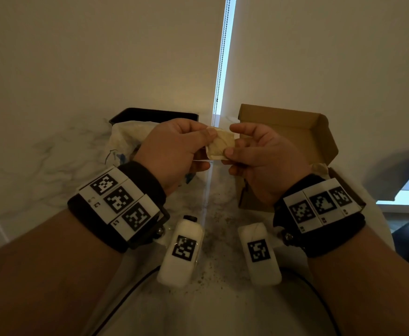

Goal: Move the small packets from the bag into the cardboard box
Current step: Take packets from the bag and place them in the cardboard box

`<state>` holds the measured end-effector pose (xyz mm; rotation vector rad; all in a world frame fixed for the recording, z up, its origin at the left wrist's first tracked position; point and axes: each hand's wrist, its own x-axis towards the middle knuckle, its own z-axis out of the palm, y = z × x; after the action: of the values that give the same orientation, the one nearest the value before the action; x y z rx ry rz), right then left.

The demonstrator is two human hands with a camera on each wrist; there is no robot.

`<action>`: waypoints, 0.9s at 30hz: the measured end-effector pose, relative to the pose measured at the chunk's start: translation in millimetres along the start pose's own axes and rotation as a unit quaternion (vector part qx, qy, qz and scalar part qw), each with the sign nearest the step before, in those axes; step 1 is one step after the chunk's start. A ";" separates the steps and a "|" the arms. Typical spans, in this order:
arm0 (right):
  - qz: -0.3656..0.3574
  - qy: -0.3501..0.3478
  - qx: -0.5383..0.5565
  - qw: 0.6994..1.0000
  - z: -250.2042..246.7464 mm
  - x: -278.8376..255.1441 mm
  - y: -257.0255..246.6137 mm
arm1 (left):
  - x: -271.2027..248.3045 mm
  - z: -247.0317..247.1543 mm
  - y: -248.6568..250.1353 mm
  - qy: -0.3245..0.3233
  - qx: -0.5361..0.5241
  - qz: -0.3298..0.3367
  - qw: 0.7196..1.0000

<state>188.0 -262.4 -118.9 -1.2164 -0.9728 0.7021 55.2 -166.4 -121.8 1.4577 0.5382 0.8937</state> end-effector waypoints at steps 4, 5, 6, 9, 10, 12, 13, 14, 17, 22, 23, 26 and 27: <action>-0.020 0.008 -0.003 1.000 1.7 -1.7 -0.7 | 1.3 0.7 -1.9 0.004 -0.003 -0.002 1.000; -0.019 0.011 -0.006 1.000 2.2 -2.2 -0.5 | 1.8 0.7 -2.2 0.005 0.001 0.000 1.000; -0.015 0.014 -0.009 1.000 2.9 -2.8 -0.6 | 2.1 0.6 -2.5 0.004 0.004 0.001 1.000; 0.000 0.024 -0.011 1.000 0.6 -4.4 -0.9 | 3.4 -0.2 -3.3 0.007 -0.007 -0.005 1.000; 0.004 0.036 -0.004 0.999 -2.7 -5.5 -2.6 | 4.1 -0.5 -2.9 0.012 -0.011 -0.011 1.000; 0.005 0.066 0.020 0.998 -14.4 -8.1 -9.3 | 4.7 -1.8 -1.7 0.029 -0.020 -0.020 0.999; 0.004 0.084 0.034 0.996 -22.5 -9.7 -14.3 | 5.3 -2.8 -0.9 0.039 -0.027 -0.023 0.999; 0.004 0.099 0.043 0.994 -32.6 -11.6 -19.5 | 4.8 -3.2 0.5 0.045 -0.028 -0.027 0.998; 0.015 0.125 0.008 0.992 -64.9 -21.1 -29.9 | 7.4 -4.2 -1.2 0.054 0.003 -0.025 0.998; 0.121 0.129 -0.239 0.955 -104.1 -34.8 -33.2 | 9.6 -6.5 -1.7 0.007 0.059 -0.028 0.998; 0.147 0.124 -0.256 0.947 -109.1 -34.1 -32.0 | 8.0 -4.4 -0.5 0.004 0.052 -0.040 0.998; 0.203 0.116 -0.304 0.924 -115.5 -29.2 -28.8 | 4.6 0.0 1.8 0.020 0.020 -0.078 0.997; 0.217 0.113 -0.318 0.916 -113.8 -28.2 -28.3 | 2.8 2.0 2.0 0.018 0.018 -0.083 0.996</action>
<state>276.1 -343.4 -104.1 -2.0839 -0.7580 0.5765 58.0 -165.7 -119.1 1.4093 0.6954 0.7823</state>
